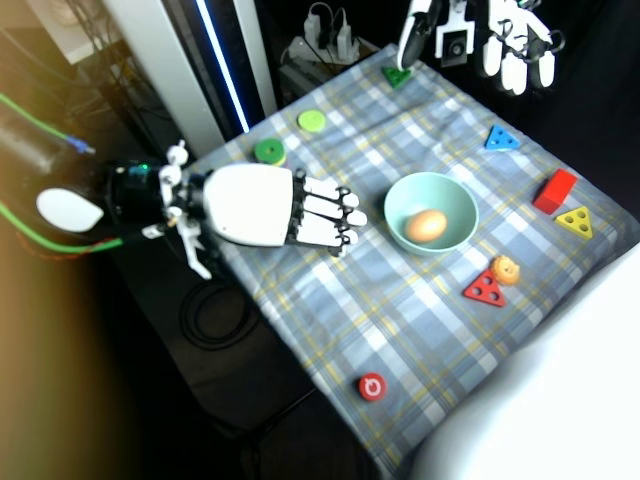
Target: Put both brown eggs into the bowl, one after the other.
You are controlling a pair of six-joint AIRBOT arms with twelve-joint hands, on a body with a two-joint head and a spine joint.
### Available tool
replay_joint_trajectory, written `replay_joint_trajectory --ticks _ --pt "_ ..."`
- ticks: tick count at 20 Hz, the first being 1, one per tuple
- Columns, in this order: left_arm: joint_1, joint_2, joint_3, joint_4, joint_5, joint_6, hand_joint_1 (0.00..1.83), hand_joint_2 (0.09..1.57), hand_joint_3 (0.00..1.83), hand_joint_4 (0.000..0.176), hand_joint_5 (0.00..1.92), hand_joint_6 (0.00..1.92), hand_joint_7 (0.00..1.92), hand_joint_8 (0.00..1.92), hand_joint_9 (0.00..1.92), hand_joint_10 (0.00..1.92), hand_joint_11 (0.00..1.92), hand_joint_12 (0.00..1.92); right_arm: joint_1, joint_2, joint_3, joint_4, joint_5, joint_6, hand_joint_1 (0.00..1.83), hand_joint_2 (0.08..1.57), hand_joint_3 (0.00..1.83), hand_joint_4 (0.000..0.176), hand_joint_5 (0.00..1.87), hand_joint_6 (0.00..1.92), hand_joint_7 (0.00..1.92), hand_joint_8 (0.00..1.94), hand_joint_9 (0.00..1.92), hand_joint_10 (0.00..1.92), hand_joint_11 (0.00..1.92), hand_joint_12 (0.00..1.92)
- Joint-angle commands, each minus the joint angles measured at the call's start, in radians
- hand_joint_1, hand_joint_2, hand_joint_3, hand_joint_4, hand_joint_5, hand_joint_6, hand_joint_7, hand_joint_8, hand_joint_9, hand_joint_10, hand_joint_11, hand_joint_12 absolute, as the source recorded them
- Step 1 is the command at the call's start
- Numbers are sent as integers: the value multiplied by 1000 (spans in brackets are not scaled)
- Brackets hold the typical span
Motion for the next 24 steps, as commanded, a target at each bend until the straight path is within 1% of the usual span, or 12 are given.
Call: replay_joint_trajectory --ticks 1,5,6,8,12,13,16,19,20,21,22,24 --pt "-5 -6 7 32 -117 -23 913 912 1 115 458 1 460 1 430 2 0 413 18 1 4 33 102 4 1180 1020 0 3 585 1 621 5 664 14 339 906" --pt "-5 -7 13 33 -114 -45 908 920 0 105 467 2 456 0 440 0 0 463 20 -5 5 34 102 4 1229 1060 0 0 718 1 871 4 1023 32 725 919" --pt "-5 -7 13 34 -114 -47 907 919 0 102 475 5 461 2 450 4 0 465 20 -6 5 34 102 5 1440 1041 4 0 803 10 980 620 1103 761 879 848" --pt "-5 -7 13 34 -113 -49 877 930 2 108 461 1 450 1 435 0 0 451 20 -6 5 38 102 5 1485 1076 1 0 844 3 900 939 1053 1070 989 891" --pt "-2 -6 15 32 -111 -56 845 935 3 106 460 1 448 0 424 0 0 444 19 -6 4 42 102 10 1484 1087 0 0 911 6 907 952 1006 1143 889 932" --pt "-1 -6 15 31 -110 -58 827 937 3 116 459 0 450 1 425 2 0 442 19 -6 4 45 102 10 1297 1091 8 0 953 677 1049 960 1040 612 898 986" --pt "2 -6 16 31 -110 -67 879 925 0 104 470 4 458 3 429 3 0 442 19 -6 6 64 106 10 1228 1103 3 1 961 934 1045 958 1162 197 812 1105" --pt "2 -6 17 30 -110 -69 890 914 0 109 477 1 467 1 447 4 0 501 19 -5 12 93 127 10 1226 1101 1 6 944 988 1072 884 1172 181 782 1152" --pt "3 -6 17 29 -110 -69 903 911 0 107 478 1 465 0 452 4 0 501 19 -4 14 102 136 10 1214 1110 1 32 940 1040 1042 887 1153 155 746 1100" --pt "3 -6 18 28 -109 -69 934 898 0 110 477 0 469 1 449 2 0 473 19 -2 15 110 144 10 1237 1124 0 0 1003 780 968 1171 1093 561 806 1306" --pt "3 -6 18 27 -108 -69 964 890 0 113 475 0 464 0 446 0 0 464 19 -1 16 123 156 10 1244 1116 8 0 1037 683 946 1240 988 830 772 1394" --pt "4 -7 18 27 -108 -69 994 870 0 120 467 0 468 1 462 5 0 490 19 -1 18 150 182 10 1208 1150 3 0 878 1003 953 1171 948 835 729 1305"
